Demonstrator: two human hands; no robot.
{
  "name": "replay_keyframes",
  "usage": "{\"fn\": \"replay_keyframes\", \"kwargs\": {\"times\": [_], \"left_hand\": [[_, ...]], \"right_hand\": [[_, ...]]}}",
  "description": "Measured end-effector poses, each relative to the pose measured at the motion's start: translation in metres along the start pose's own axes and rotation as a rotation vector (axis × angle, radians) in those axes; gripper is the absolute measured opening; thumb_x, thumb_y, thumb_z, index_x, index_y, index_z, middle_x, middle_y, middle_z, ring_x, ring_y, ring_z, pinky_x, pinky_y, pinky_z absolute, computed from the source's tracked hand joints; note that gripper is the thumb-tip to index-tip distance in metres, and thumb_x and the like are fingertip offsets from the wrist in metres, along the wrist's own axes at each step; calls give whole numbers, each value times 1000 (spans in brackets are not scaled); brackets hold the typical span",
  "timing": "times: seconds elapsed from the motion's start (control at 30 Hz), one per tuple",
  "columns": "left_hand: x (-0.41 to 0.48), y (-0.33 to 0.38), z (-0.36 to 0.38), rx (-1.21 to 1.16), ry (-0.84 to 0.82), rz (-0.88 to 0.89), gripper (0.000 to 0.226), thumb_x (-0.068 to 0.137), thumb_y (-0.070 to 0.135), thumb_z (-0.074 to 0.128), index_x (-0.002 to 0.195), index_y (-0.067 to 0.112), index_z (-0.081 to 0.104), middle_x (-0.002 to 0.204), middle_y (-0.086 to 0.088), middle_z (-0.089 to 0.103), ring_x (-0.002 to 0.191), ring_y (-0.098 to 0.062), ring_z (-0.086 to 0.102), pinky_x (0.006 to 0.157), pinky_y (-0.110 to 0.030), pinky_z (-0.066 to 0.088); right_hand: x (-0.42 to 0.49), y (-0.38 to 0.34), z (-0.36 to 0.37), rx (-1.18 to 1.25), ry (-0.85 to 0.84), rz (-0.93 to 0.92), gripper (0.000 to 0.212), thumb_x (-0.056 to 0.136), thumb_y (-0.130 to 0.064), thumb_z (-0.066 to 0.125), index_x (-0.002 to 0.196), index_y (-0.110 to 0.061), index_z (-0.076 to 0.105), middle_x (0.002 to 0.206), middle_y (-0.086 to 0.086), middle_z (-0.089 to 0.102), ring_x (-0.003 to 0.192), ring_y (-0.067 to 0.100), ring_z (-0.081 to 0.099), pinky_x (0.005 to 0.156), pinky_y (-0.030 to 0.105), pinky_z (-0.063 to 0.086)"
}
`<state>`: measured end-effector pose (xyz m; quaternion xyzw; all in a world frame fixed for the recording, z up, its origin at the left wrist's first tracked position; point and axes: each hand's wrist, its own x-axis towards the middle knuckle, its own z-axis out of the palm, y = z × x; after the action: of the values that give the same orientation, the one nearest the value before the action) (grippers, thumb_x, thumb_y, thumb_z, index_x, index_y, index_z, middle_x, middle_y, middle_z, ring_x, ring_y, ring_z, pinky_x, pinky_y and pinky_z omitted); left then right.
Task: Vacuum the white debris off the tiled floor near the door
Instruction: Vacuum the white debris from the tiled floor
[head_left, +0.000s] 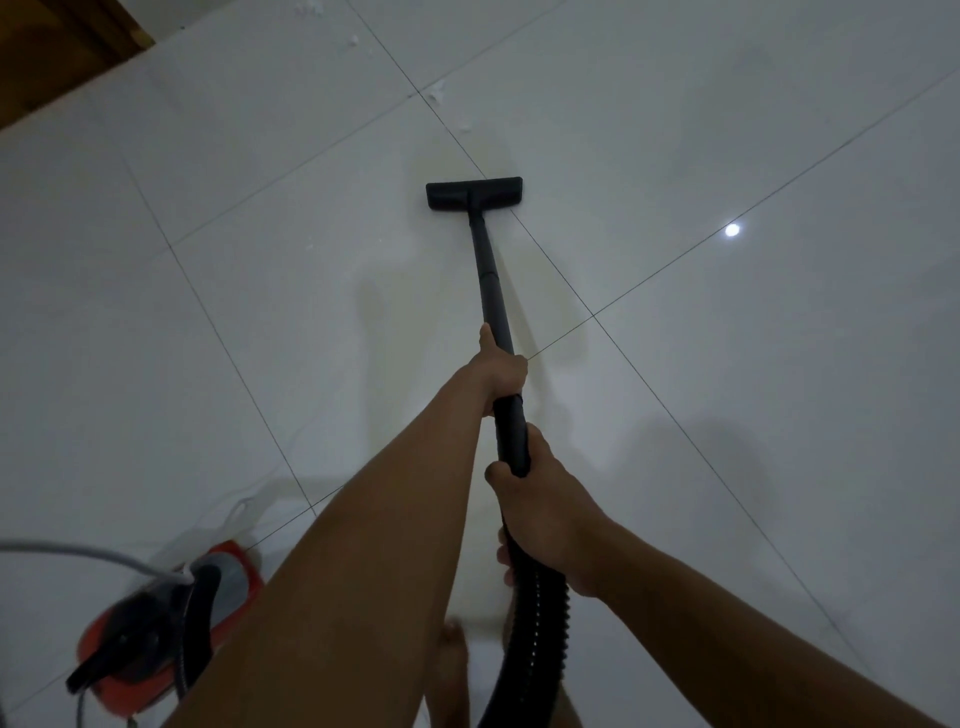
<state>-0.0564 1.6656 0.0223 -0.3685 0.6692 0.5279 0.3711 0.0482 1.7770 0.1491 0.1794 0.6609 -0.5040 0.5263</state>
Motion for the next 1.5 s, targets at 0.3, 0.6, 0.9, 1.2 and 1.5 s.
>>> {"fn": "replay_keyframes", "kwargs": {"times": [0.3,0.6,0.9,1.2,1.5], "left_hand": [[24,41,-4,-7,26,-12,87,100,12,41,155,42,-19,137,-23,53,88,-26,56,90,-45,57],[39,69,-13,-27,70,-13,85,100,18,40,154,44,-20,140,-21,51,110,-35,62,96,-51,54],[74,92,-31,-46,107,38,79,103,22,39,156,40,-17,137,-12,51,101,-31,60,98,-51,53],[98,118,-52,-70,118,24,81,104,20,40,156,42,-18,132,-13,52,88,-27,59,93,-50,56],[72,121,-37,-145,93,9,79,103,24,41,155,45,-14,138,-17,51,103,-31,61,98,-52,53]], "right_hand": [[24,-31,-30,-13,-1,-13,52,107,-26,45,150,-43,23,78,11,55,51,18,59,55,34,58],[46,-59,-44,-130,5,-73,54,108,-27,42,156,-39,19,85,8,60,53,15,61,51,27,58],[85,-87,-47,-167,95,-84,52,111,-38,36,160,-36,20,113,8,66,62,14,65,39,11,44],[110,-113,-46,-210,180,-113,55,111,-40,35,163,-34,19,109,-1,66,63,6,63,37,7,40],[77,-113,-53,-240,202,-139,53,111,-35,40,161,-36,23,87,-13,57,57,8,62,39,8,42]]}}
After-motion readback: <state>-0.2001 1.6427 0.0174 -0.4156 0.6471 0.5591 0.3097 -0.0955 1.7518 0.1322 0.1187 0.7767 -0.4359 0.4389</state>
